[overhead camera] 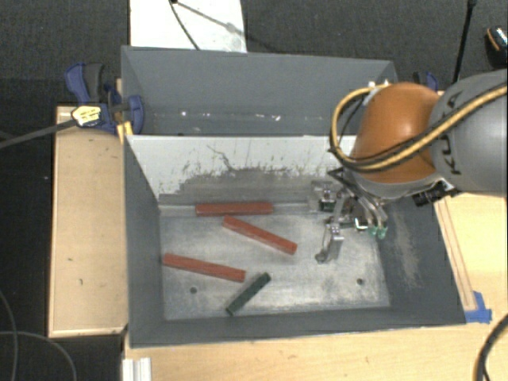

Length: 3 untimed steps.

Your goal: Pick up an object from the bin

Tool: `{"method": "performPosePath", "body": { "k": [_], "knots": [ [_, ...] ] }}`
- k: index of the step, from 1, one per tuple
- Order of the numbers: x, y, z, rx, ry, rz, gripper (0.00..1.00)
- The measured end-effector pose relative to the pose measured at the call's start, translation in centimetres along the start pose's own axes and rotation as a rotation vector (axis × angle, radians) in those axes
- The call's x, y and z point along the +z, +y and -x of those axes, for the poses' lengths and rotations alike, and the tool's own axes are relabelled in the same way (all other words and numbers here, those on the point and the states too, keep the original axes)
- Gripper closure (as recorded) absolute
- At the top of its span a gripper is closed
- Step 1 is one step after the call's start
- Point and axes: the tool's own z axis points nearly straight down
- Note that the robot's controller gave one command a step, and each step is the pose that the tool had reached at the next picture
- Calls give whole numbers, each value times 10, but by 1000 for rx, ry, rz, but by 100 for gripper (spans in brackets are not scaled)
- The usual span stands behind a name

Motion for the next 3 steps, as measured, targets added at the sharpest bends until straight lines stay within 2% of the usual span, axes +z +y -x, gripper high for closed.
{"method": "performPosePath", "body": {
  "k": [1,2,3],
  "knots": [
    [84,22,6,0,0,1,0],
    [79,20,8,1,-8,0,100],
    [-88,21,-2,-3,-16,0,100]
  ]
}}
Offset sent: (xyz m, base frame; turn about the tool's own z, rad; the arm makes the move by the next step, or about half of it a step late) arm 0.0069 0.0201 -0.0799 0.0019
